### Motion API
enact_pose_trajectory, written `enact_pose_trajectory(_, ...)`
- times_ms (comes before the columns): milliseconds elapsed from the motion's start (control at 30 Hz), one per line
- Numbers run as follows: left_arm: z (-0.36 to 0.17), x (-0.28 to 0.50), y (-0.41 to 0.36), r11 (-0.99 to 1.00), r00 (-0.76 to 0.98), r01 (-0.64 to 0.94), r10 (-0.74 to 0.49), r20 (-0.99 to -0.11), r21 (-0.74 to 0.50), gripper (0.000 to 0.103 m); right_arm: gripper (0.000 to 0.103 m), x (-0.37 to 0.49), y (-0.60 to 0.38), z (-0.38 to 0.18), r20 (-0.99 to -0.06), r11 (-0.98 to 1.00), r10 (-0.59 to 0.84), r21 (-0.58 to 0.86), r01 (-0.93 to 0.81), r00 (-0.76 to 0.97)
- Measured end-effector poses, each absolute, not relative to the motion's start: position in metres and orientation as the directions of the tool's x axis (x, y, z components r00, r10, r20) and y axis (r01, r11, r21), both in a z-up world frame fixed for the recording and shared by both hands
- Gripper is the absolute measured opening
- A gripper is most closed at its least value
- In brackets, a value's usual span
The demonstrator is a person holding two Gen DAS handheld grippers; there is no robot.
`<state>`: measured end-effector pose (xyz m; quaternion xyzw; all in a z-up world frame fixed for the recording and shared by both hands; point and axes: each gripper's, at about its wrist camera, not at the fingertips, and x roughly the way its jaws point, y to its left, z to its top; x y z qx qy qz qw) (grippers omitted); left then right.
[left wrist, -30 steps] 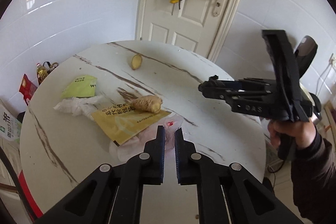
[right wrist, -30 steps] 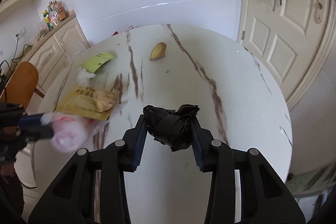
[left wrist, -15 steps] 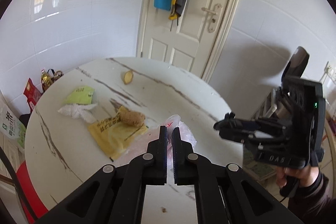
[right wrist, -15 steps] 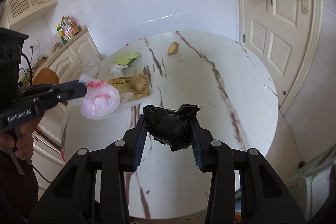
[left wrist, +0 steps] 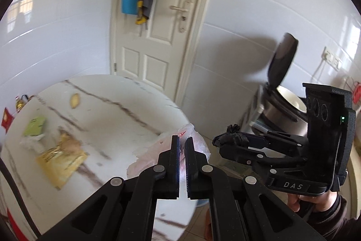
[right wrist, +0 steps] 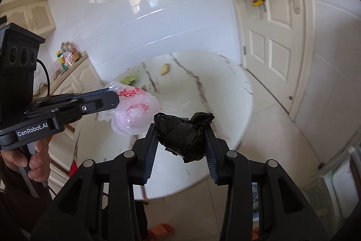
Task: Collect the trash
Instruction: 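Carry both plastic bags over the blue bin and open both tools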
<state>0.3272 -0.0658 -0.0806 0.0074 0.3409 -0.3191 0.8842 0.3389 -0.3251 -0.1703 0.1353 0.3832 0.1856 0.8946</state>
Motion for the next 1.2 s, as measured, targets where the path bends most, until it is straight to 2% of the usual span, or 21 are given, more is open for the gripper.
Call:
enact_pose_trajectory(300, -0.107, 0.362, -0.186, 0.688, 0.413, 0.697, -0.615, -0.672, -0.202, 0.0, 0.037, 0.308, -0.419, -0.197, -0.682, 0.92, 0.315, 0.39, -0.036, 0.66)
enact_pose_trajectory(633, -0.168, 0.419, -0.3, 0.651, 0.292, 0.744, -0.519, -0.803, -0.15, 0.005, 0.037, 0.305, -0.481, -0.26, -0.754, 0.901, 0.281, 0.421, 0.108, 0.594)
enact_pose_trajectory(700, -0.177, 0.421, -0.317, 0.655, 0.29, 0.744, -0.492, -0.821, -0.129, 0.008, 0.037, 0.307, -0.489, -0.274, -0.765, 0.895, 0.286, 0.429, 0.126, 0.576)
enact_pose_trajectory(733, -0.179, 0.424, -0.322, 0.66, 0.293, 0.741, -0.48, -0.827, -0.121, 0.014, 0.037, 0.308, -0.493, -0.281, -0.77, 0.891, 0.29, 0.434, 0.133, 0.569)
enact_pose_trajectory(800, -0.184, 0.432, -0.33, 0.672, 0.3, 0.732, -0.468, -0.831, -0.114, 0.031, 0.037, 0.312, -0.497, -0.292, -0.777, 0.885, 0.298, 0.443, 0.145, 0.554)
enact_pose_trajectory(833, -0.186, 0.435, -0.331, 0.678, 0.305, 0.727, -0.464, -0.832, -0.112, 0.048, 0.037, 0.311, -0.499, -0.297, -0.779, 0.882, 0.302, 0.447, 0.148, 0.55)
enact_pose_trajectory(867, -0.187, 0.435, -0.331, 0.686, 0.319, 0.72, -0.461, -0.828, -0.104, 0.059, 0.037, 0.311, -0.5, -0.303, -0.78, 0.879, 0.308, 0.452, 0.15, 0.544)
enact_pose_trajectory(1000, -0.18, 0.442, -0.329, 0.714, 0.359, 0.693, -0.468, -0.807, -0.106, 0.061, 0.038, 0.318, -0.496, -0.316, -0.786, 0.875, 0.328, 0.462, 0.146, 0.525)
enact_pose_trajectory(1067, -0.174, 0.444, -0.326, 0.724, 0.374, 0.681, -0.474, -0.798, -0.111, 0.064, 0.045, 0.322, -0.492, -0.319, -0.786, 0.873, 0.331, 0.465, 0.146, 0.523)
enact_pose_trajectory(1200, -0.161, 0.442, -0.304, 0.737, 0.398, 0.665, -0.487, -0.777, -0.121, 0.066, 0.045, 0.327, -0.484, -0.314, -0.782, 0.875, 0.331, 0.463, 0.138, 0.529)
